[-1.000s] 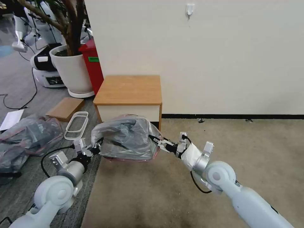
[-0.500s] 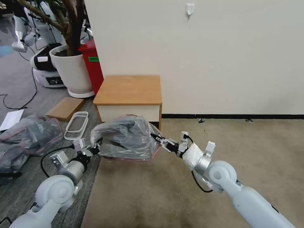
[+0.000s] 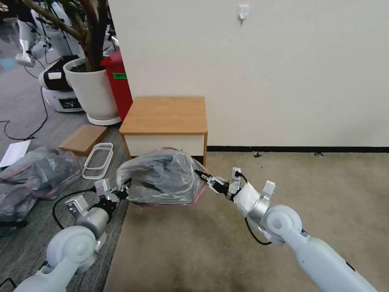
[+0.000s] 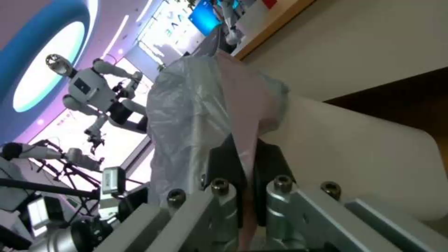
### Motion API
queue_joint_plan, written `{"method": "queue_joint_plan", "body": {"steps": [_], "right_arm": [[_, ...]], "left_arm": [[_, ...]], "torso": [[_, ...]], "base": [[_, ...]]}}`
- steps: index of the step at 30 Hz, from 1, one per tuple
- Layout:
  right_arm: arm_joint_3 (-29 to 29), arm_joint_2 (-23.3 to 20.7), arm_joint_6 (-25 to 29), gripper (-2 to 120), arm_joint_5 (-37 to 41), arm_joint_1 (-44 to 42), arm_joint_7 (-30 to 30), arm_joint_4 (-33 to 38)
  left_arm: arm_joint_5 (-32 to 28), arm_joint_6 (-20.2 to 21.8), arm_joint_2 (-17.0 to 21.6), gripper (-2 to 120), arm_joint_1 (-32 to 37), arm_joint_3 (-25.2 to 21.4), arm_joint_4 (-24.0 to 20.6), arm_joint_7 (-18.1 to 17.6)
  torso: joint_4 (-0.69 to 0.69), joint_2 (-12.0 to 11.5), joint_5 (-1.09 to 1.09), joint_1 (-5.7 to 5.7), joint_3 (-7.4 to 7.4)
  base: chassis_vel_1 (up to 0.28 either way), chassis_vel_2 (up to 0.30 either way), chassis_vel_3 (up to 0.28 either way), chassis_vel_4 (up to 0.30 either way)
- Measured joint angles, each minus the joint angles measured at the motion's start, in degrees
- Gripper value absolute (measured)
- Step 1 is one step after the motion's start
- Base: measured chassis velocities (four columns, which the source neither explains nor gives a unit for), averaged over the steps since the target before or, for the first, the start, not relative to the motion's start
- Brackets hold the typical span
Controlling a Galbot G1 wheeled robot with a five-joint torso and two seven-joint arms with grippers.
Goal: Pick up the garbage bag from the table and place it over the trash can.
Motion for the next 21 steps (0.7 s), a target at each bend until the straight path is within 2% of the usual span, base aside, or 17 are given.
{"method": "queue_joint_plan", "body": {"steps": [6,10,21], "right_arm": [[-0.5,0.3,1.4,5,-4.5,-0.1,2.2,-0.3],[-2.1,1.2,3.8,5,-11.1,1.0,7.1,-1.3],[-4.0,3.1,6.1,5,-18.0,1.5,10.8,-4.3]], "left_arm": [[0.0,-0.1,0.0,1,0.2,0.0,-1.0,0.0],[-0.2,0.1,-0.4,1,1.6,0.1,-2.5,-0.1],[-1.5,0.4,-0.7,1,3.4,-0.2,-4.6,-0.5]], "torso": [[-0.01,0.0,0.00,0.00,0.00],[0.00,0.0,0.00,0.00,0.00],[0.00,0.0,0.00,0.00,0.00]], "base": [[0.000,0.000,0.000,0.000],[0.000,0.000,0.000,0.000],[0.000,0.000,0.000,0.000]]}}
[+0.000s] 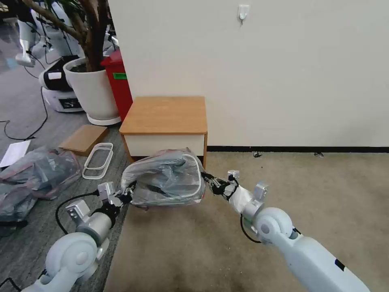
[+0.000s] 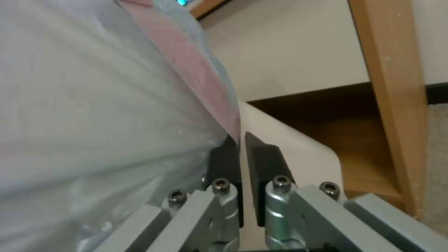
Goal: Pick up the garbage bag from the table and place it over the trash can.
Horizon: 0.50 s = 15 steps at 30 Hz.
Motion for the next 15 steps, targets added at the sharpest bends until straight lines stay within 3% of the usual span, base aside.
{"method": "queue_joint_plan", "body": {"steps": [15], "right_arm": [[-2.8,3.5,1.7,5,-6.4,2.0,5.6,-8.3]], "left_arm": [[-3.3,1.5,-0.2,1,0.9,0.8,-2.4,-2.1]], "torso": [[0.00,0.0,0.00,0.00,0.00]], "base": [[0.000,0.000,0.000,0.000]]}}
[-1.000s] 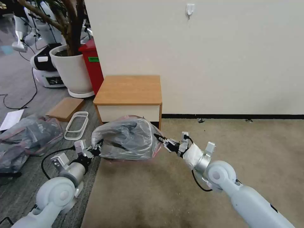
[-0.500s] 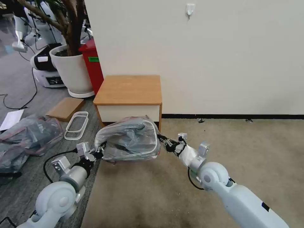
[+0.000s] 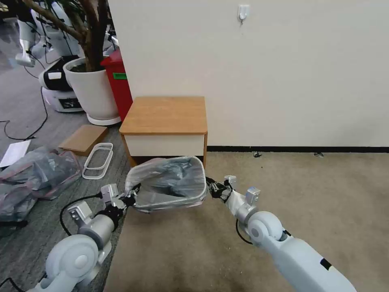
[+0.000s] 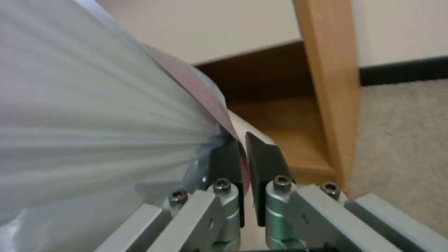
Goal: Pick up the garbage bag from the table and place it over the trash can.
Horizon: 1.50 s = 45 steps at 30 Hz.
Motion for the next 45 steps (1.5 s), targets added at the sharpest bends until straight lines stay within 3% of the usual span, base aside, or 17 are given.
{"method": "queue_joint_plan", "body": {"steps": [14,27,33,42,45], "right_arm": [[-3.5,6.4,2.3,5,-4.6,3.0,5.4,-9.0],[-4.4,5.7,3.7,5,-9.5,2.7,6.7,-9.0],[-3.9,4.2,4.2,30,-11.5,0.9,8.0,-6.7],[-2.1,1.1,4.2,56,-13.1,-1.8,9.2,-2.8],[-0.7,-0.3,4.3,72,-14.0,-3.3,9.3,-0.7]], "left_arm": [[-0.3,0.3,-0.8,4,0.9,0.8,-0.5,-0.3],[0.2,0.7,-1.0,4,1.0,1.5,0.8,-0.4],[1.1,0.9,-1.3,3,0.1,1.9,3.5,-0.3],[1.1,0.9,-1.9,2,-1.0,1.9,5.2,-0.3],[1.1,0.9,-2.2,2,-1.6,1.9,5.7,-0.5]], "torso": [[0.01,0.0,0.00,0.00,0.00],[0.00,0.0,0.00,0.00,0.00],[0.00,0.0,0.00,0.00,0.00],[0.00,0.0,0.00,0.00,0.00],[0.00,0.0,0.00,0.00,0.00]], "base": [[0.000,0.000,0.000,0.000],[0.000,0.000,0.000,0.000],[0.000,0.000,0.000,0.000],[0.000,0.000,0.000,0.000],[0.000,0.000,0.000,0.000]]}}
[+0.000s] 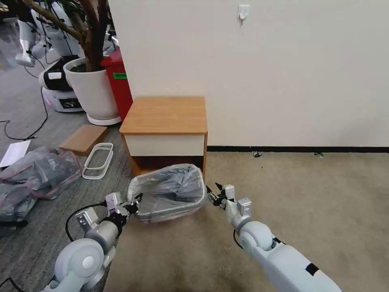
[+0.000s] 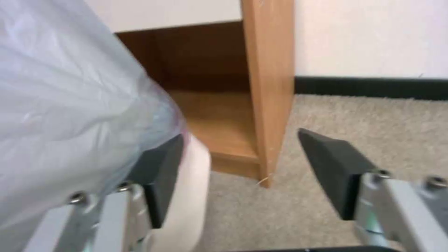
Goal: Pick up the garbage bag from the table and place it over the trash can.
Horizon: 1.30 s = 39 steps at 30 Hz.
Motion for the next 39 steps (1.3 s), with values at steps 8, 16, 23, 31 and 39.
{"method": "queue_joint_plan", "body": {"steps": [8,16,23,31,39], "right_arm": [[3.2,-3.0,-0.3,98,-0.4,-3.5,1.8,6.9],[8.5,-7.8,-0.2,100,-7.3,-6.8,3.2,14.3],[14.7,-11.7,1.4,73,-23.8,-11.3,-5.0,23.9],[16.2,-11.8,1.2,45,-36.5,-11.7,-16.4,30.3],[9.7,-11.0,-2.8,17,-41.1,-6.6,-25.8,31.4]], "left_arm": [[-0.1,-0.3,-0.1,2,-1.4,-0.2,1.2,-0.6],[2.8,-0.5,-0.4,2,-3.5,1.0,2.4,-2.1],[9.9,-0.5,-0.7,2,-4.5,2.7,2.2,-2.4],[17.9,-1.5,-1.6,2,-3.0,3.1,-0.2,-2.4],[27.4,-2.9,-2.6,2,-1.1,3.8,-2.5,-2.4]], "torso": [[0.00,0.0,0.02,0.00,0.00],[0.00,0.0,0.00,0.00,0.00],[0.00,0.0,0.00,0.00,0.00],[0.00,0.0,0.00,0.00,0.00],[0.00,0.0,-0.01,0.00,0.00]], "base": [[0.000,0.000,0.000,0.000],[0.000,0.000,0.000,0.000],[0.000,0.000,0.000,0.000],[0.000,0.000,0.000,0.000],[0.000,0.000,0.000,0.000]]}}
